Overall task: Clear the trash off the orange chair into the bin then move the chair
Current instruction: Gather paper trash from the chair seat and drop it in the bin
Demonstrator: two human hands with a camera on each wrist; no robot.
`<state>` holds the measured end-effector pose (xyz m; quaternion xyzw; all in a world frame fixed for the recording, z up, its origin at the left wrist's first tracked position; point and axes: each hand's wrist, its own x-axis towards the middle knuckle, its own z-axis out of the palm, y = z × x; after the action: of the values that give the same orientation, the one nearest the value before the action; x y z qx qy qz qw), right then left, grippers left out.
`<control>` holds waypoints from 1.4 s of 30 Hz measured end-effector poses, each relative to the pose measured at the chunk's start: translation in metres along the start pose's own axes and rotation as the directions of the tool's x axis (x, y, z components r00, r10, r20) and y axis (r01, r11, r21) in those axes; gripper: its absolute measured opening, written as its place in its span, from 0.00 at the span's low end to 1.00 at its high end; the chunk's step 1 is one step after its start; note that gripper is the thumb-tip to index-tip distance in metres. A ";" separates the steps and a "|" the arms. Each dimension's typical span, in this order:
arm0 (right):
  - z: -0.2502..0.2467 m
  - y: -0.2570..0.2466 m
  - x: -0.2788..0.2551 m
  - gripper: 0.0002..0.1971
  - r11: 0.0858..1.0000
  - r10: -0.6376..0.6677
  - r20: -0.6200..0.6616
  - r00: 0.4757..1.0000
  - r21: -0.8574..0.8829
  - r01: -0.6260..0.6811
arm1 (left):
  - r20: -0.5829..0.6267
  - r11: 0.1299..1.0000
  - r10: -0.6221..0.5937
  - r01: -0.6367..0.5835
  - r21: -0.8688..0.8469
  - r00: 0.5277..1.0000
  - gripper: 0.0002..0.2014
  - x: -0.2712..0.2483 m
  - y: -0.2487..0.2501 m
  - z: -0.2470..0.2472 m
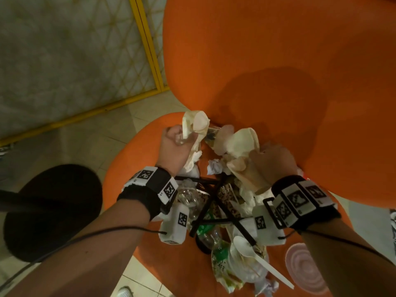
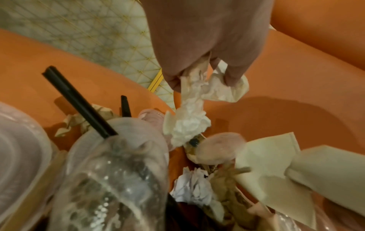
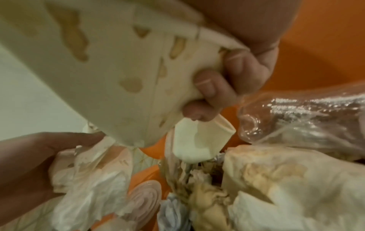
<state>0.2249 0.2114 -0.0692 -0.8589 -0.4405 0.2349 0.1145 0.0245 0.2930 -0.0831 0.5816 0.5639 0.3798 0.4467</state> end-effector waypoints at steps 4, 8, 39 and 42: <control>-0.013 -0.001 -0.013 0.16 0.997 0.001 -0.115 0.993 0.079 0.008 | -0.047 0.993 0.113 -0.112 0.027 0.992 0.08 -0.002 0.006 0.004; -0.015 -0.003 -0.032 0.17 0.986 -0.047 -0.234 0.971 0.147 0.083 | -0.083 0.974 0.199 -0.187 0.130 0.976 0.05 -0.013 0.014 0.001; 0.253 -0.271 -0.391 0.11 0.837 -0.502 0.570 0.650 0.129 0.532 | -0.529 0.712 -0.701 0.426 -0.558 0.479 0.08 -0.401 -0.159 -0.412; 0.344 -0.324 -0.465 0.12 0.825 -0.467 0.662 0.586 0.088 0.558 | -0.594 0.675 -0.735 0.431 -0.599 0.326 0.10 -0.450 -0.221 -0.495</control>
<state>-0.4092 0.0207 -0.0950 -0.5607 -0.6944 0.4492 -0.0412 -0.5476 -0.1177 -0.1096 0.0105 0.7991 0.4964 0.3390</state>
